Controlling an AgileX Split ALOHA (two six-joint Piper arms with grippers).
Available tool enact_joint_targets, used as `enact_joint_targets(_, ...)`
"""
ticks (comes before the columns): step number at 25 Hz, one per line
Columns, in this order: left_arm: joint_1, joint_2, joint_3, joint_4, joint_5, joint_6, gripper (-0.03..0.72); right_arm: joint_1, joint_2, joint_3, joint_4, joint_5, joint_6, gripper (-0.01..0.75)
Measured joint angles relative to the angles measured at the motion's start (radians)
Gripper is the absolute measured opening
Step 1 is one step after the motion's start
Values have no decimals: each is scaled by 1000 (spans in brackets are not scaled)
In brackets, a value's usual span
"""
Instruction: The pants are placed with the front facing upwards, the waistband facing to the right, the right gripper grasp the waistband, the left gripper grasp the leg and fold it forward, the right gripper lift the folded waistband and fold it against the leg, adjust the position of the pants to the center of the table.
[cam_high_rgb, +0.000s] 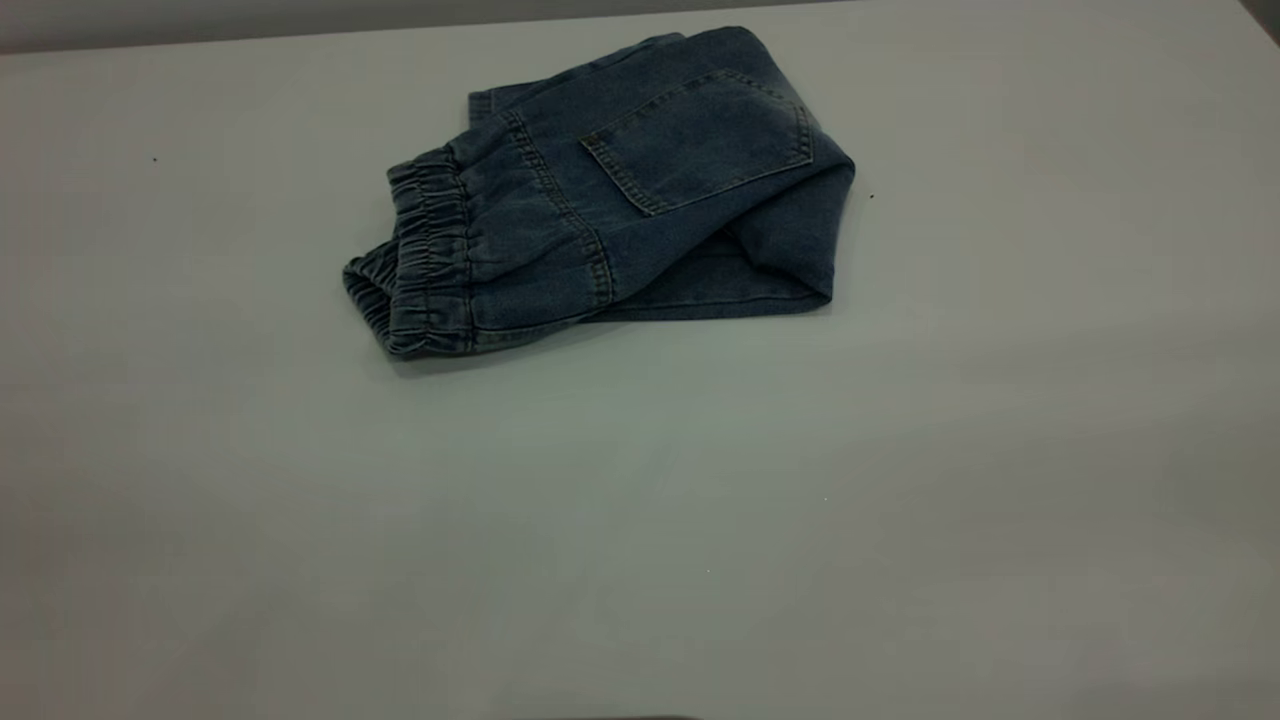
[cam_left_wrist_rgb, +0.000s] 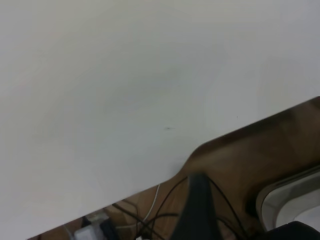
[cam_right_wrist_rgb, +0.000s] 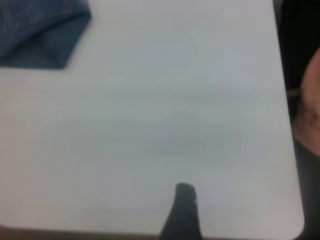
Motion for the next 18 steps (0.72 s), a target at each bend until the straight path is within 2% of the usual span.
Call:
enact_joint_targets(5,0,-106,11,-1,0,-21,552,0,-26,4,-6,-30,4,565)
enact_joint_targets(11,0,-187,11,-1,0,-57,552,0,-39,109,-6,-81,6,565)
enact_joint_targets(18,0,-211,12,-1,0,-59,552,0,-99,116,0,-90,7,565)
